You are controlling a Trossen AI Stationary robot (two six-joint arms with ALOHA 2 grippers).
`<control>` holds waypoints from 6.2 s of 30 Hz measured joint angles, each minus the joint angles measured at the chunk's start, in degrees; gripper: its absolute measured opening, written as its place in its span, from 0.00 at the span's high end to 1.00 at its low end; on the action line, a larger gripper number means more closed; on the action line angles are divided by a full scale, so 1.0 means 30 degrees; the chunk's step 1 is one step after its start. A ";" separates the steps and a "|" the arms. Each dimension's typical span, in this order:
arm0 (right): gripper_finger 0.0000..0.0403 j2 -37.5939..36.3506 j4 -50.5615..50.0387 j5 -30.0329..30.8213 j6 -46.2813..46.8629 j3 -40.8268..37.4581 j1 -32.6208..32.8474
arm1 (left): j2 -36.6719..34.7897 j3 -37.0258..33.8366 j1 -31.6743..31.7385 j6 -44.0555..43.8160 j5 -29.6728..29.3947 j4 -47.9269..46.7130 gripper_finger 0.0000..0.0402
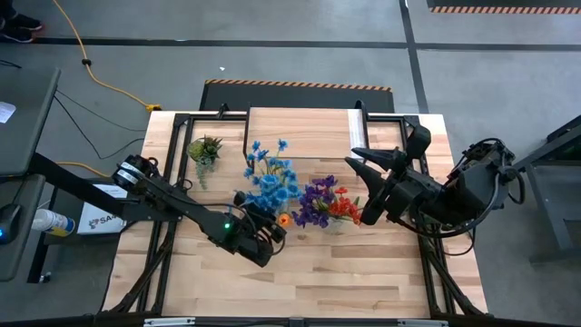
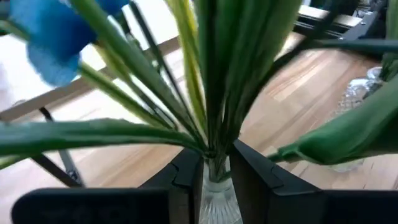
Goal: Pick and place flowers into a vace then onto a shelf
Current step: Put the blue flowers into the left transparent flower vase, then put the right transparent flower vase on the shelf
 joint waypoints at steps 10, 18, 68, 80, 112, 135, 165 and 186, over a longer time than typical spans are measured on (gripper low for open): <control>0.79 0.0000 0.0007 0.0000 0.0020 0.0000 0.0000 | 0.0007 0.0000 0.0000 -0.1879 0.2396 -0.0590 0.72; 0.79 0.0000 0.0007 0.0000 0.0028 0.0000 0.0000 | 0.0007 0.0000 0.0000 -0.2702 0.3223 -0.0616 0.72; 0.79 -0.0007 -0.0386 0.7388 0.1976 0.0007 0.1613 | 0.0743 -0.0022 -0.4496 -0.9331 0.7582 -0.4640 0.72; 0.79 0.0142 -0.0823 0.7439 0.6426 0.0007 0.5231 | 0.0743 -0.0015 -0.5049 -0.9390 0.9604 -0.5217 0.72; 0.79 0.4276 -0.7533 0.7390 1.9228 -0.0036 0.8865 | -0.0113 0.0015 -0.5780 -0.9303 1.0044 -0.8924 0.72; 0.79 -0.3722 -2.3760 0.2816 2.8248 -0.0040 0.7636 | -0.1180 0.0007 -0.6127 -0.9908 0.9049 -0.9305 0.72; 0.79 -1.5724 -2.2345 -1.1296 4.1691 -1.7399 0.6353 | -0.1173 -0.0007 -0.6127 -1.1423 0.9107 -0.8239 0.72; 0.79 -1.5787 -1.5339 -1.0870 4.3186 -2.5591 0.6042 | -0.1166 -0.0007 -0.6127 -1.1380 0.9107 -0.7775 0.72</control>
